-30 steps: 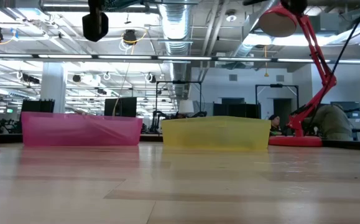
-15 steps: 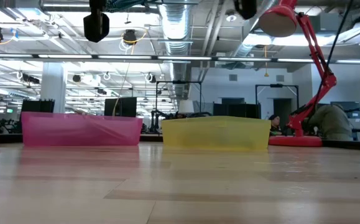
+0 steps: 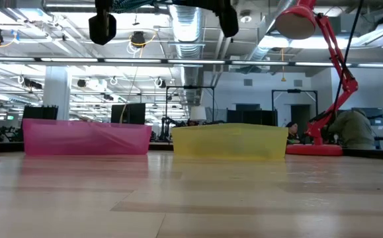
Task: Pick & Place USB Port
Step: Put the light blue charger cable into the yellow transparent bin
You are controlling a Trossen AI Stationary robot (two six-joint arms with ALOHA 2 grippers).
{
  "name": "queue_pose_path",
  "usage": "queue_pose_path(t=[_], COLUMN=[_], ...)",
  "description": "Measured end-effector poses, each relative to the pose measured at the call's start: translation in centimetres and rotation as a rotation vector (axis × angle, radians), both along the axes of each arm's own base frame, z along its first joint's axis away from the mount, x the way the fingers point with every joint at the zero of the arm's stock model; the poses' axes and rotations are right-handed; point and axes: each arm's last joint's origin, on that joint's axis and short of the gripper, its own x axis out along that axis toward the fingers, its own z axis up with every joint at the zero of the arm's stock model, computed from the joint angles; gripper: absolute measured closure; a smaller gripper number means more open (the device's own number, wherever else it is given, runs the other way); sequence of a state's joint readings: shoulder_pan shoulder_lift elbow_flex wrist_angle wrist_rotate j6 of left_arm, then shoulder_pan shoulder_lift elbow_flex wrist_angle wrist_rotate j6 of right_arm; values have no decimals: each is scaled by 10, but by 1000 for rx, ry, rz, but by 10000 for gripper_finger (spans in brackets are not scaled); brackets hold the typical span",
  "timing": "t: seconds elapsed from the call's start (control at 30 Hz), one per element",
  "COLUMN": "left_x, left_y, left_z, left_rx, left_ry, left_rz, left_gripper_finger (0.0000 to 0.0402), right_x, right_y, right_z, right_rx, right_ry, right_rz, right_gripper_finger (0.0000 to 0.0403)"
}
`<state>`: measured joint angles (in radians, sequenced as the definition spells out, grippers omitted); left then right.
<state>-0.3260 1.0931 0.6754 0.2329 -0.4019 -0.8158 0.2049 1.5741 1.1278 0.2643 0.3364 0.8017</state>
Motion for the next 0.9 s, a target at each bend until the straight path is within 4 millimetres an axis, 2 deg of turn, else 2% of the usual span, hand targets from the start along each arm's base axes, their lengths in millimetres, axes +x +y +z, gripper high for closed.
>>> queue_pose_path(t=[0.17, 0.3, 0.67, 0.9], left_x=[0, 0, 0, 0], left_y=[0, 0, 0, 0], left_z=[0, 0, -1, -1], left_rx=[0, 0, 3, 3], left_ry=[0, 0, 7, 7], left_rz=[0, 0, 1, 3], left_gripper_finger=[396, 396, 396, 392], right_x=[2, 3, 3, 3], right_y=[-7, -10, -9, -9], right_z=[0, 0, 0, 0], right_rx=[4, 10, -30, -64], right_ry=[-5, -5, 0, 4], right_rz=[-5, 18, 27, 31], right_gripper_finger=[236, 257, 388, 397])
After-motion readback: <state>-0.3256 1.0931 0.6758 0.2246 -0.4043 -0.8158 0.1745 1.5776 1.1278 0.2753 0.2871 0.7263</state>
